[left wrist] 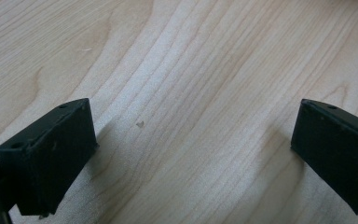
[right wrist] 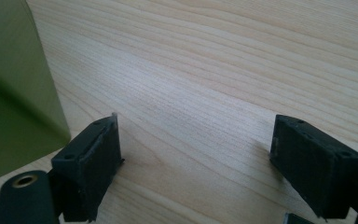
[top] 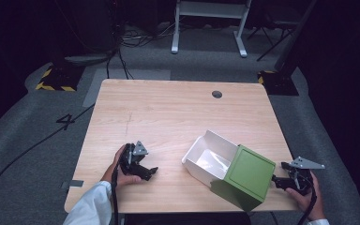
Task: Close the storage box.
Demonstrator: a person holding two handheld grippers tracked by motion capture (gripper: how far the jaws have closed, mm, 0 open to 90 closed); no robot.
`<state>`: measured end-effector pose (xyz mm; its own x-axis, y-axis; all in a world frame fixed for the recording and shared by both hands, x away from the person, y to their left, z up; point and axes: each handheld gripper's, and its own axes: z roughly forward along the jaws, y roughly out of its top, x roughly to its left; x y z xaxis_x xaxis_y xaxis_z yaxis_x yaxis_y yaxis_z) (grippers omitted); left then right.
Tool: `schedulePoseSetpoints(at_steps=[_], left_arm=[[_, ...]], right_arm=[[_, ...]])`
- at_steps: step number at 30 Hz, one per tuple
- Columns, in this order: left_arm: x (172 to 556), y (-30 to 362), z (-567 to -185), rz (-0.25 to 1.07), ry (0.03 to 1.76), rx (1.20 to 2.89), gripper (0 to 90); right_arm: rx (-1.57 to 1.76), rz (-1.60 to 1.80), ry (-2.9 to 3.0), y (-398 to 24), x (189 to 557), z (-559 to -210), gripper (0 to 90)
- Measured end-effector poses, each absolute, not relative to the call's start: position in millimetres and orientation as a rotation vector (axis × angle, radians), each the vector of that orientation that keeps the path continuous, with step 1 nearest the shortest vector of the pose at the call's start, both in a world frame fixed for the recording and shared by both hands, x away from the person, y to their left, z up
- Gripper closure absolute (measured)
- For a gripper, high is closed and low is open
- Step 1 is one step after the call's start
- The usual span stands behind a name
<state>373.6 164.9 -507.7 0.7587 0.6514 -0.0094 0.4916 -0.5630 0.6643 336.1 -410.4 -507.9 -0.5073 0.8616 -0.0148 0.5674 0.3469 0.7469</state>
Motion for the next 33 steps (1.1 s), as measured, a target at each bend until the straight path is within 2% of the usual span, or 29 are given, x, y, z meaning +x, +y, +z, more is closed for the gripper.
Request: schedulePoseSetpoints(at_steps=[9, 28, 31, 33], left_arm=[[370.7, 159.6, -507.9, 0.295, 0.81, 2.297, 0.1], [365.9, 76.5, -505.9, 0.167, 0.478, 2.393, 0.7], [365.9, 69.7, -504.6, 0.167, 0.478, 2.379, 6.7], [365.9, 66.3, -502.7, 0.16, 0.45, 2.376, 14.8]], right_arm=[[1.253, 0.98, 2.208, -410.4, 336.2, -507.9, 16.1], [1.252, 0.979, 2.208, -410.4, 336.1, -507.9, 16.1], [1.253, 0.98, 2.207, -410.4, 336.2, -507.9, 16.1], [1.253, 0.979, 2.207, -410.4, 336.2, -507.9, 16.1]])
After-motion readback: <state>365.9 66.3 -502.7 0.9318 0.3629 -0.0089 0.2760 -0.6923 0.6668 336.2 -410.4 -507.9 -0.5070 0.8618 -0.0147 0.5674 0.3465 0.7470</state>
